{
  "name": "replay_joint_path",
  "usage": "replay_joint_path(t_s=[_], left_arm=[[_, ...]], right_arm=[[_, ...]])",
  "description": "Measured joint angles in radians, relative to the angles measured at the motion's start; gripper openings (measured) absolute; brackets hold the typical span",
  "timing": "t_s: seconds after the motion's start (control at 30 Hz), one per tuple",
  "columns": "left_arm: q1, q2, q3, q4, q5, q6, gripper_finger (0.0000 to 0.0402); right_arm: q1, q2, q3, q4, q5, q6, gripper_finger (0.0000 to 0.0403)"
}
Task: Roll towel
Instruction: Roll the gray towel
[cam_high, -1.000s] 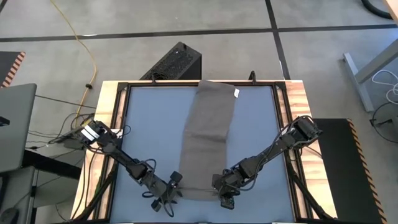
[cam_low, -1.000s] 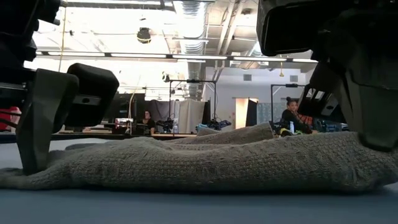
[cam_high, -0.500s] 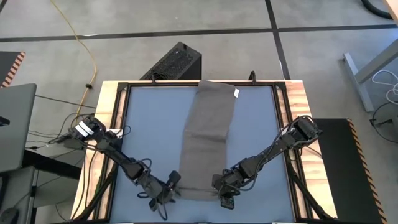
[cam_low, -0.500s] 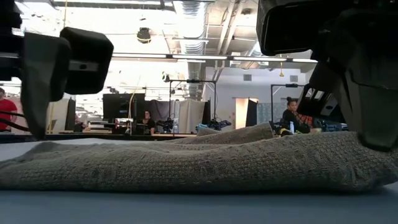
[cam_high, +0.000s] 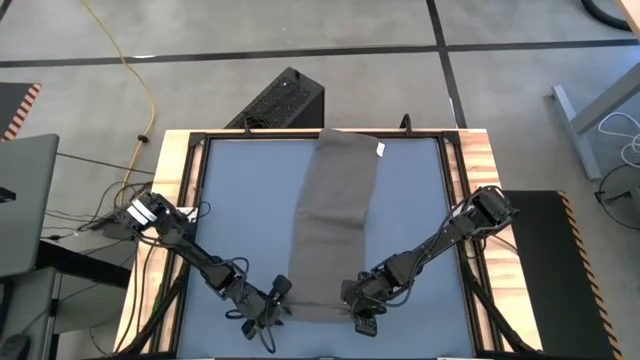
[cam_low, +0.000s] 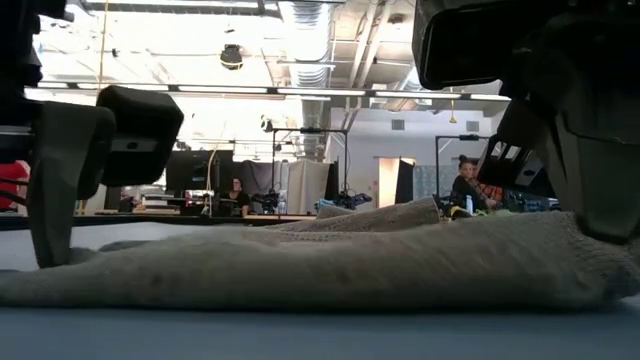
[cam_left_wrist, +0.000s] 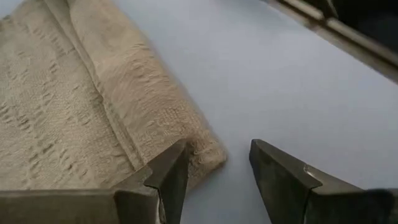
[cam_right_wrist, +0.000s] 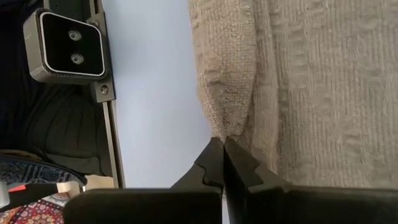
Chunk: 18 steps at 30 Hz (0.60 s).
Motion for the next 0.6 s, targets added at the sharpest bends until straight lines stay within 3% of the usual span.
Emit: replay_joint_path(t_s=[0.2,0.5,0.6], left_arm=[[0.004,0.036,0.028,-0.036,0.010,-0.042,0.0152],[0.022,0.034,0.037,-0.100,0.018,-0.128,0.0021],[0.025,0.034,0.037,-0.103,0.026,-0.140,0.0007]], right_arm=[[0.000,0.000,0.000,0.001,0.000,0.000,0.0017],[0.001,0.000,0.000,0.000,0.000,0.010,0.0017],[0.001,0.000,0.000,-0.001,-0.001,0.035,0.0017]])
